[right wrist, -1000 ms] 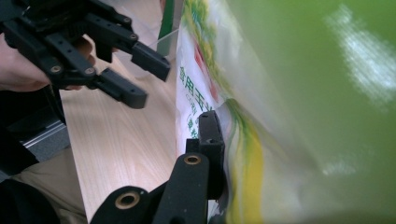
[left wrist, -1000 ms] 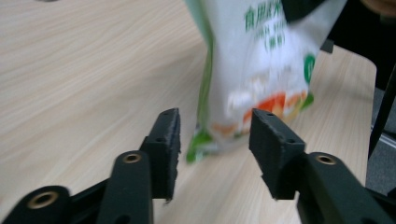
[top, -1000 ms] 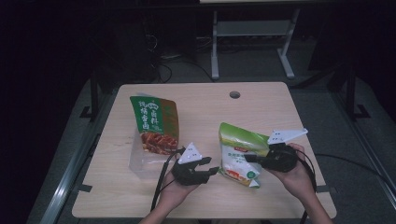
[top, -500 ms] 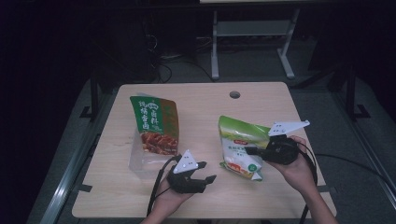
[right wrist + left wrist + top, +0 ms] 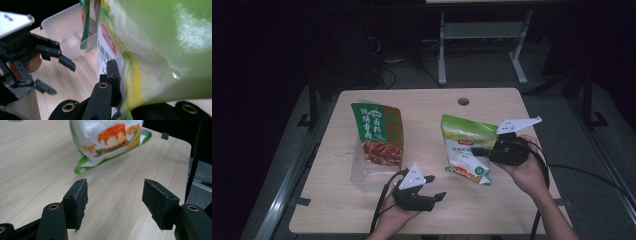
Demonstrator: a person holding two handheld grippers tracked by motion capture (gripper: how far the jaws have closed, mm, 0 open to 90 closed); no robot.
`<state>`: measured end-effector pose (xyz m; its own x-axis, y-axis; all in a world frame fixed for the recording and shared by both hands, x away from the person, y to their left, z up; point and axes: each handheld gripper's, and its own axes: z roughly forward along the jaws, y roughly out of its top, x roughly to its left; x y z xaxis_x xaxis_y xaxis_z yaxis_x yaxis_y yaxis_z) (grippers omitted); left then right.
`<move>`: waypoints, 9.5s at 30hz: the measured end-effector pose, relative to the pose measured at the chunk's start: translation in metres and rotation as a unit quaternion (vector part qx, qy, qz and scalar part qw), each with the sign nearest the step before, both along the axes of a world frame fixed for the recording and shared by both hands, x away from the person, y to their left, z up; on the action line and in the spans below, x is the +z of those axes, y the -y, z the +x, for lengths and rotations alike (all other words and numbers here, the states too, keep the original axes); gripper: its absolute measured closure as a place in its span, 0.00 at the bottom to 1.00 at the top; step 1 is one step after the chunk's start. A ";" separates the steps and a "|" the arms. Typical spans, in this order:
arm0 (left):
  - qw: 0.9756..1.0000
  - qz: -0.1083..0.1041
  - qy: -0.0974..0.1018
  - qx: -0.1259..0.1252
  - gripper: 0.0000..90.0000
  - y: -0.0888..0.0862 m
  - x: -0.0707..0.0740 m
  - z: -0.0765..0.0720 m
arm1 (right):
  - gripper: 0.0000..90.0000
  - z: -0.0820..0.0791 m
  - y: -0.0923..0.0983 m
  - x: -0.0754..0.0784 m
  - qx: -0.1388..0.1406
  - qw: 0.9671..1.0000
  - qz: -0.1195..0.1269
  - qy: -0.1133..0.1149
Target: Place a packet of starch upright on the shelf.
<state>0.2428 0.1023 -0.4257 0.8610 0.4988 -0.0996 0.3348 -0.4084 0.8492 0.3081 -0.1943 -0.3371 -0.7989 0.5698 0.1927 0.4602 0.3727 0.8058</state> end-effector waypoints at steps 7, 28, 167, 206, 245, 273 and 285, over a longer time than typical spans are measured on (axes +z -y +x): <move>1.000 0.002 0.001 -0.007 0.39 0.001 0.000 -0.005 | 0.98 0.005 -0.012 0.012 0.008 1.000 0.005 0.004; 1.000 0.020 0.000 -0.023 0.37 -0.009 -0.002 -0.021 | 0.98 0.020 -0.087 0.062 0.083 0.996 0.023 0.038; 1.000 0.015 0.004 -0.007 0.30 -0.027 -0.010 -0.023 | 0.52 0.057 -0.110 -0.028 0.135 0.988 0.030 -0.065; 1.000 0.013 0.006 -0.001 0.29 -0.029 -0.009 -0.020 | 0.44 0.056 -0.049 -0.036 0.072 0.994 0.022 -0.082; 1.000 0.011 0.006 0.007 0.28 -0.032 -0.008 -0.017 | 0.41 0.034 0.020 -0.060 0.009 0.995 0.025 -0.101; 1.000 0.015 0.008 0.009 0.28 -0.031 -0.009 -0.017 | 0.39 0.005 0.064 -0.090 -0.031 0.992 0.041 -0.117; 1.000 0.019 0.009 0.007 0.28 -0.032 -0.009 -0.016 | 0.38 -0.018 0.085 -0.104 -0.051 0.990 0.048 -0.123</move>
<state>0.2270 0.1341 -0.4343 0.8549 0.5147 -0.0653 0.3267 -0.4362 0.8385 0.2899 -0.2792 -0.4411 -0.6600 0.6149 0.4316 0.6785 0.2412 0.6938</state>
